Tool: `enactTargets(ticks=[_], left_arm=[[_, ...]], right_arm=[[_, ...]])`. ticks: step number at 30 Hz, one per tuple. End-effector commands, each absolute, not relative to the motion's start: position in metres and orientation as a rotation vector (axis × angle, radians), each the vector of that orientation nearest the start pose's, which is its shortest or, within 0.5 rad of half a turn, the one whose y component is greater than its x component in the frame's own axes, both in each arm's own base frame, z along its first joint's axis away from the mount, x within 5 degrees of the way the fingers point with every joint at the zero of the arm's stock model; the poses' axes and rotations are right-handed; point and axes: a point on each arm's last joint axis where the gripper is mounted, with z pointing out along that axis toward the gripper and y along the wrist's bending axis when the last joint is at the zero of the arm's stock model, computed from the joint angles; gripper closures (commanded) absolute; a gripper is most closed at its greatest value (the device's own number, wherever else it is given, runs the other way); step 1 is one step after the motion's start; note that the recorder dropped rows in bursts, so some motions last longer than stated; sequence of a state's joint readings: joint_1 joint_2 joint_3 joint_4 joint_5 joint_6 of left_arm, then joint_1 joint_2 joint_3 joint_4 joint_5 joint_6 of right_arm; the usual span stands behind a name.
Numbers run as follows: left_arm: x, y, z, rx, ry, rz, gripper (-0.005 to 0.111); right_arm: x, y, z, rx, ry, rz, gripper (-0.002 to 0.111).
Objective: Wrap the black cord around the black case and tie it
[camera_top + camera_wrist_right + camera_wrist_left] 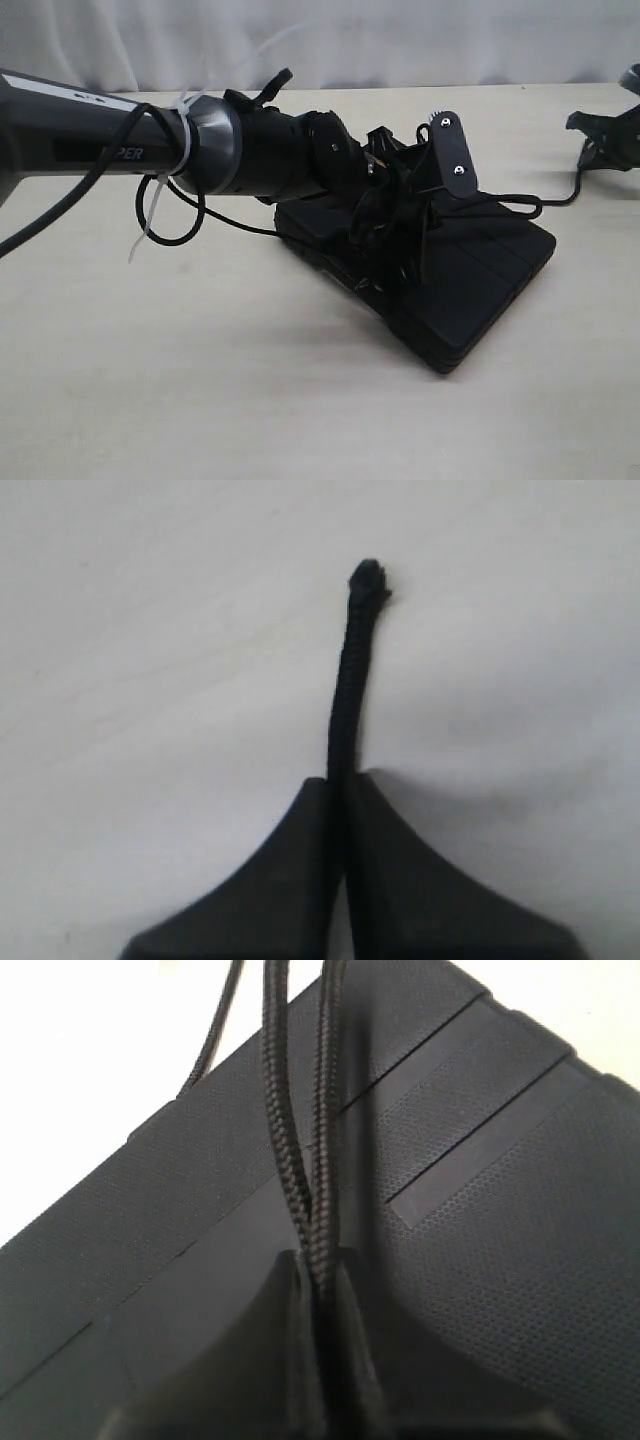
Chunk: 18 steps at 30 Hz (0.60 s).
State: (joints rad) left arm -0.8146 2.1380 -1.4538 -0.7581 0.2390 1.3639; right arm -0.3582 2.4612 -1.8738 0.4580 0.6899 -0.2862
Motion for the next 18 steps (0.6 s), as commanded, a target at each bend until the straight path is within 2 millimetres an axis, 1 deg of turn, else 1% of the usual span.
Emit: enactTargets(ticks=[1, 2, 4, 7, 13, 18], left_arm=[[0.312, -0.349, 0.161, 1.589, 1.703, -0.274, 0.107], [0.312, -0.349, 0.161, 1.589, 1.703, -0.274, 0.107], [0.312, -0.349, 0.161, 1.588, 1.703, -0.273, 0.107], [0.313, -0.349, 0.161, 1.573, 1.704, -0.27, 0.107], [0.315, -0.349, 0.163, 1.54, 1.706, -0.255, 0.107], [0.316, -0.349, 0.163, 1.498, 1.733, -0.271, 0.107]], right_arm=[[0.485, -0.111, 0.077, 0.132, 2.826, 0.149, 0.104], [0.486, -0.104, 0.085, 0.08, 2.821, 0.118, 0.104], [0.489, -0.089, 0.099, 0.027, 2.779, 0.11, 0.104], [0.489, -0.078, 0.113, -0.027, 2.731, 0.09, 0.104], [0.473, -0.075, 0.136, -0.073, 2.646, 0.031, 0.104], [0.453, -0.072, 0.156, -0.105, 2.488, -0.071, 0.104]])
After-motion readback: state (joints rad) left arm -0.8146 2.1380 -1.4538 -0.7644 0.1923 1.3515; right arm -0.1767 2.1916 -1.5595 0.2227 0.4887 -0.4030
